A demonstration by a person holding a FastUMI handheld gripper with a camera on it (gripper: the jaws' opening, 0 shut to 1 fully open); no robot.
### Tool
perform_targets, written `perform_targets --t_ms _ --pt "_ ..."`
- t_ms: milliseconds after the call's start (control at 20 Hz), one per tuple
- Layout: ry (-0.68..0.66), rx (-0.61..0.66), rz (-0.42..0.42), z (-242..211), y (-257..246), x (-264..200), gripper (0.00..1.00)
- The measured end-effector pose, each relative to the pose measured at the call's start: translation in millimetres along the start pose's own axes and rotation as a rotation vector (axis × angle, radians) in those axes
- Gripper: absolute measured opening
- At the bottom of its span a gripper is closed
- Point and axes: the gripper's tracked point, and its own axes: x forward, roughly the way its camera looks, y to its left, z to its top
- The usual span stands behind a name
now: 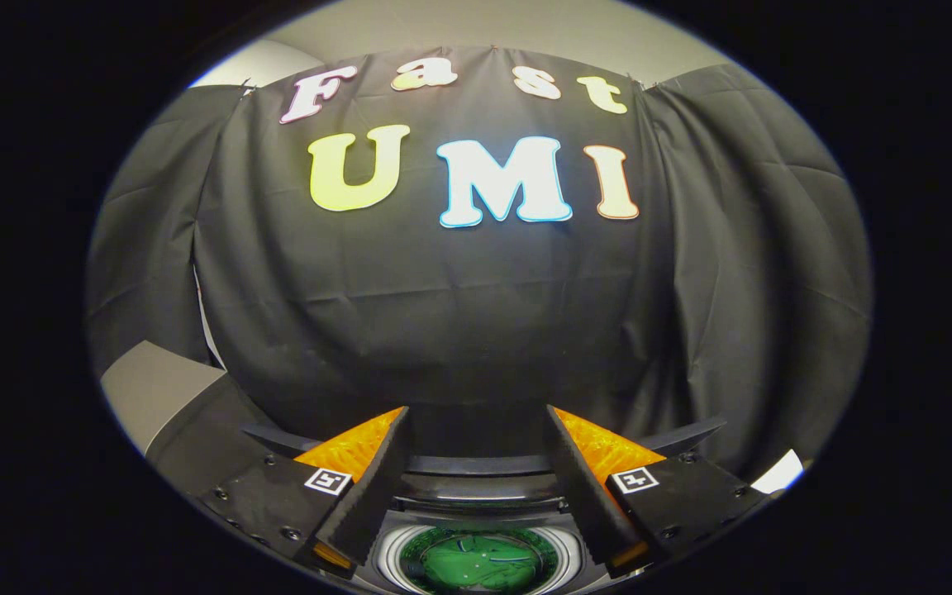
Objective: Put the clothes into the washing machine and then close the washing machine lid.
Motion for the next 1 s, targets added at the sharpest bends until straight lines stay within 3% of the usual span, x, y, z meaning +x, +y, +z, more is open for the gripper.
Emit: perform_targets --t_ms 750,1000 --pt "-0.022 0.001 0.015 -44 3 -56 0.98" --pt "0.046 -0.007 0.011 -80 2 -65 0.98"
